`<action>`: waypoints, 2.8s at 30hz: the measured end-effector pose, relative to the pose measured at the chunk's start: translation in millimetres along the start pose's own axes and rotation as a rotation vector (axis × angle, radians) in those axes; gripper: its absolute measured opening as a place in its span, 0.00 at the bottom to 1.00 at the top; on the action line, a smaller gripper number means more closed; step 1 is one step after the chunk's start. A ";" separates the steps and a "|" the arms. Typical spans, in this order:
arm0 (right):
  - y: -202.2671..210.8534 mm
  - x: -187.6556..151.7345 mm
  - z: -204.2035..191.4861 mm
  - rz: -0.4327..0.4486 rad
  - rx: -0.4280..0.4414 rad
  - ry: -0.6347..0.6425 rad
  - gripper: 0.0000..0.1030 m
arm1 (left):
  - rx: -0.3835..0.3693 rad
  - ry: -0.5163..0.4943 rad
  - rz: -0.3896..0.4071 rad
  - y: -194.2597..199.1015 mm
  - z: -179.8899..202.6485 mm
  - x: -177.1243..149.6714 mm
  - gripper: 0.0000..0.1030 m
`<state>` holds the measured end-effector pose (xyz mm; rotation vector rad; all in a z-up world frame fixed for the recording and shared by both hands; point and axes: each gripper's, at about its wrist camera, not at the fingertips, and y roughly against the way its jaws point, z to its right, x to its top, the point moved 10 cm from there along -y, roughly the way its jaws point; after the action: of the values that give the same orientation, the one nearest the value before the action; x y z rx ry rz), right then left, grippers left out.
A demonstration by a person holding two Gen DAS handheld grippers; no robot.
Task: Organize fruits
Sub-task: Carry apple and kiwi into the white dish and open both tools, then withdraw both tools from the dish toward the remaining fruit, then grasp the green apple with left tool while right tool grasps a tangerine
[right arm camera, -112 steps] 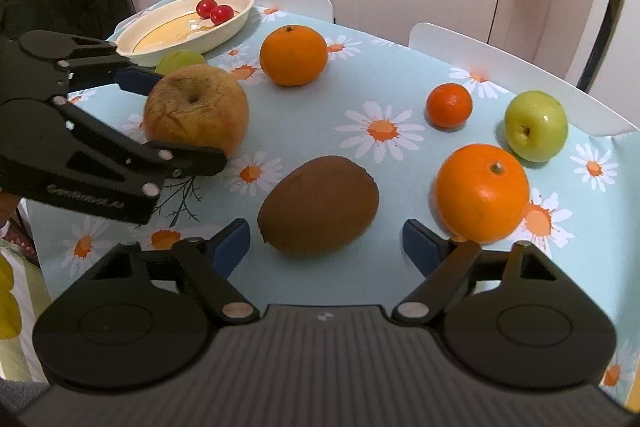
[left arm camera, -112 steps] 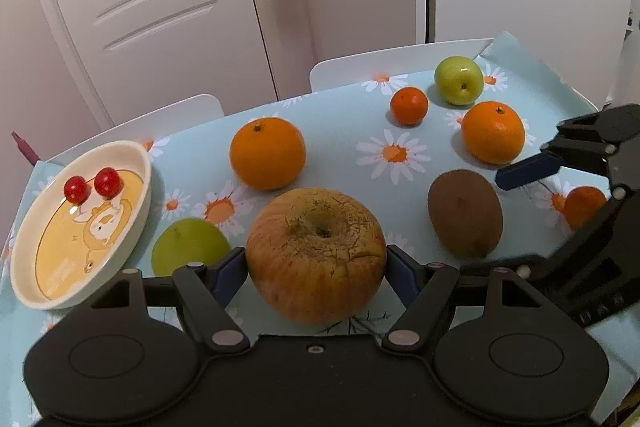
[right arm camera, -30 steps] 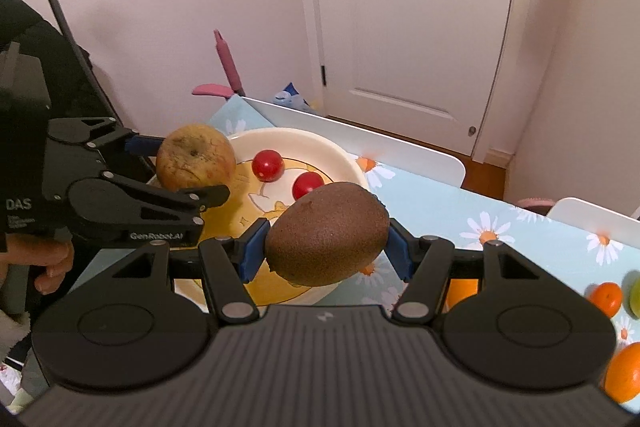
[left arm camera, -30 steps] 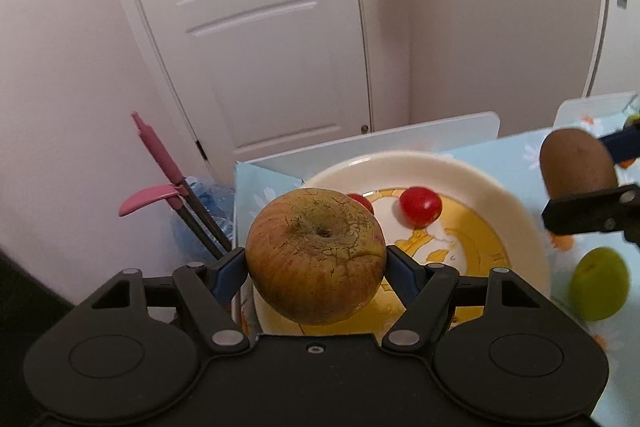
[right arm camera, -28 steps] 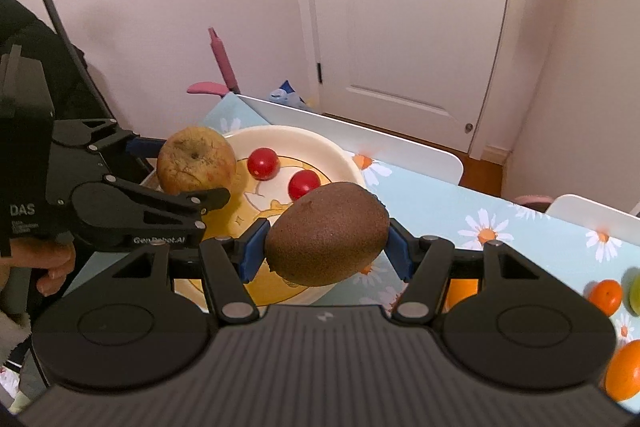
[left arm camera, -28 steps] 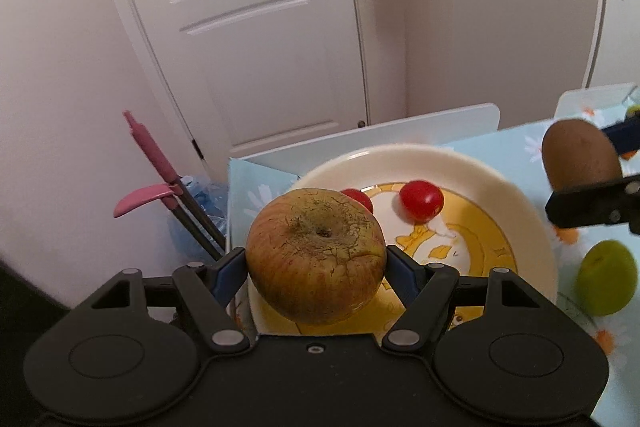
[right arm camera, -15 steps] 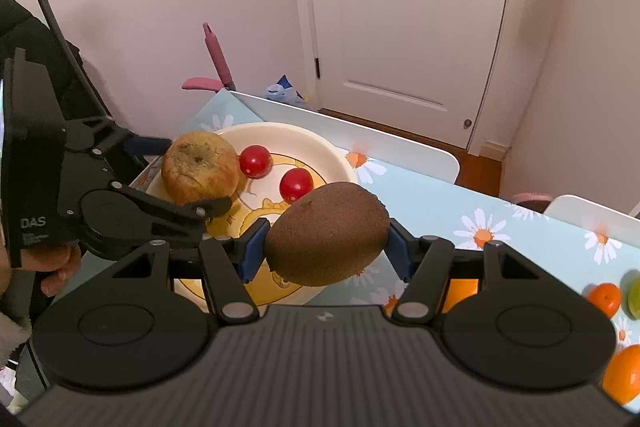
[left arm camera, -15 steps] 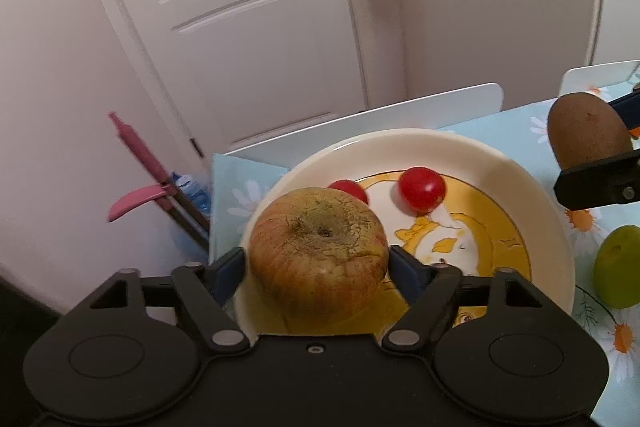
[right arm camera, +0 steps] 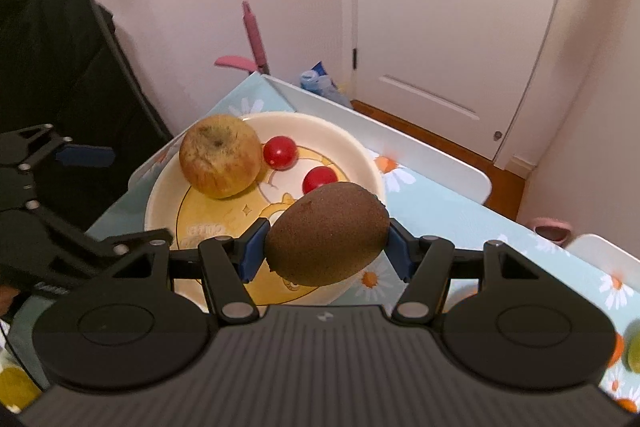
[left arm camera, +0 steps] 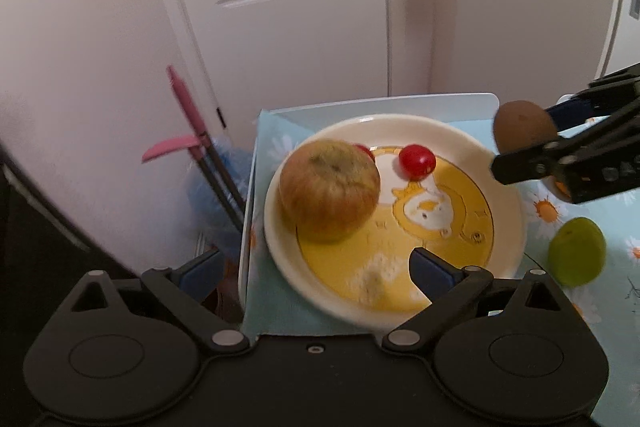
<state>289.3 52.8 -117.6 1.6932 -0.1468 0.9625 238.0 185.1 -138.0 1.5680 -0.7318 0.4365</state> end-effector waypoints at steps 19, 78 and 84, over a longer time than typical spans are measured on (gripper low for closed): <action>-55.6 -11.4 -18.0 -0.054 -0.016 0.218 0.79 | 0.032 0.087 -0.022 13.8 0.8 -21.1 0.98; 201.4 -222.9 172.2 0.051 -0.398 -0.368 1.00 | -0.001 0.036 0.111 72.1 182.4 -0.1 0.96; 185.7 -251.1 183.9 0.051 -0.413 -0.368 1.00 | 0.054 0.091 0.091 40.4 188.6 -7.3 0.89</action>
<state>117.4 -264.6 -149.8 1.4671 -0.5940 0.5953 179.1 1.3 -139.4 1.5591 -0.7285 0.5953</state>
